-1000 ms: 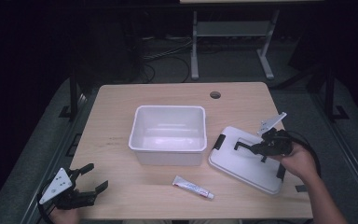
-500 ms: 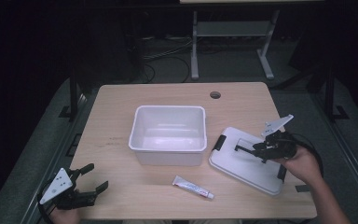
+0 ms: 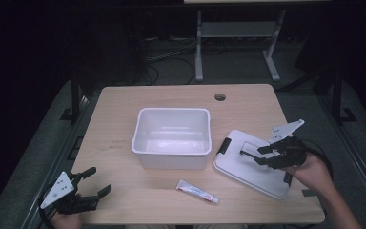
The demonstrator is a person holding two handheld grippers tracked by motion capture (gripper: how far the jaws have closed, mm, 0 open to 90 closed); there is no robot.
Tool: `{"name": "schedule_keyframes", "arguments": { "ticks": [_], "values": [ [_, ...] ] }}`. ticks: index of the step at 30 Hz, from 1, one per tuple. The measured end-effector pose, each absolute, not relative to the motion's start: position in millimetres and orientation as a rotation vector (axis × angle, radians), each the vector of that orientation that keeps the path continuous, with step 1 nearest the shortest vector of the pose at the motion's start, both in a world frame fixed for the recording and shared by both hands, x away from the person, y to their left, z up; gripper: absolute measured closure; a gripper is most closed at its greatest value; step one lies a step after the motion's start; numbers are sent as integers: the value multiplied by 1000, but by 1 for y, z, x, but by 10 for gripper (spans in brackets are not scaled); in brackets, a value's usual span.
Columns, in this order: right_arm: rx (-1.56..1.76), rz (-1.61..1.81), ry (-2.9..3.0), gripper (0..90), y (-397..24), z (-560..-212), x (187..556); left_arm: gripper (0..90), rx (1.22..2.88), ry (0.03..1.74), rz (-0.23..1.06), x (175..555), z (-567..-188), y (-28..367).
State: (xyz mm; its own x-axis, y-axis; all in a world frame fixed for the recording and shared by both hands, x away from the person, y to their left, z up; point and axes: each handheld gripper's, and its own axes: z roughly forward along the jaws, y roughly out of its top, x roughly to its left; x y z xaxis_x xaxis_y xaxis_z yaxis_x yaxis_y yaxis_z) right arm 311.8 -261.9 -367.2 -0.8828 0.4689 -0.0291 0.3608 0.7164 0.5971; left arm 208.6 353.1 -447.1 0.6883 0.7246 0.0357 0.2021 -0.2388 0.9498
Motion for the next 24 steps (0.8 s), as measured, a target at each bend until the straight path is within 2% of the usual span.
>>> {"name": "schedule_keyframes", "arguments": {
  "ticks": [14, 24],
  "values": [
    [602, 949, 2738, 479, -234, -360, 281, 157, 1784, 736, 584, 208, -447, 352],
    [496, 981, 2772, 475, -206, -367, 265, 157, 1779, 735, 585, 208, -447, 352]
  ]
}}
